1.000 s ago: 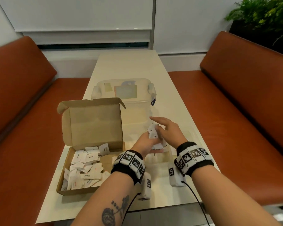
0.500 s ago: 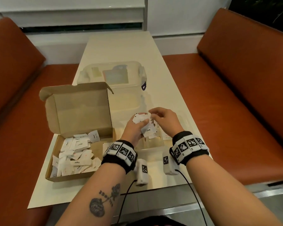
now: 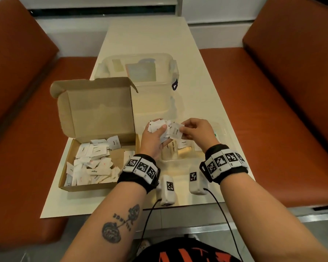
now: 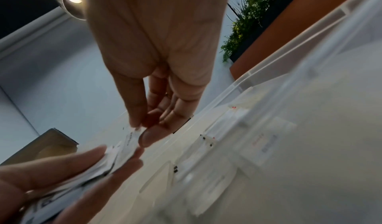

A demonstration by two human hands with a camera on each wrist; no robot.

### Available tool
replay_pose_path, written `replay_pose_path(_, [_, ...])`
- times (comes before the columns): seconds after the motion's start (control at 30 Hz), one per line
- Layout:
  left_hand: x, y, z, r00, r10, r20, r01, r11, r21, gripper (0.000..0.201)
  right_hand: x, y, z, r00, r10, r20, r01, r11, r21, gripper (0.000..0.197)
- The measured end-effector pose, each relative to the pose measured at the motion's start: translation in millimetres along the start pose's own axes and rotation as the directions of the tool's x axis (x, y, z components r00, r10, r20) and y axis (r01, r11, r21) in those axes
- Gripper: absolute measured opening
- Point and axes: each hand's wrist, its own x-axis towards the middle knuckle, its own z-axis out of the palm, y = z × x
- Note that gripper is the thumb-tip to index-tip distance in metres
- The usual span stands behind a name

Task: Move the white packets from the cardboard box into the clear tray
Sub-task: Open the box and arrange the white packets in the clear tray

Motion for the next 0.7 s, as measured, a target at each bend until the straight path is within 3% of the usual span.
replay_pose_path(0.27, [-4, 1, 3, 0.998, 0.024, 0.064, -0.036, 0.979, 0.201, 0.026, 3, -2, -10, 0.996, -0.065, 0.053, 0.080, 0.938, -0.337, 0.017])
replay_pose_path(0.4, [-5, 2, 5, 0.994, 0.026, 0.103, -0.055, 0.954, 0.294, 0.036, 6, -9, -5, 0.993, -0.084, 0.086, 0.111, 0.912, -0.396, 0.017])
replay_pose_path(0.63, [-3, -1, 3, 0.998, 0.055, 0.028, -0.059, 0.977, 0.205, 0.036, 6, -3, -8, 0.996, -0.028, 0.084, 0.063, 0.895, -0.441, 0.013])
replay_pose_path(0.7, [-3, 0, 5, 0.999, 0.035, 0.005, -0.035, 0.989, 0.141, 0.038, 8, -1, -13, 0.998, -0.054, 0.027, 0.060, 0.881, -0.469, 0.008])
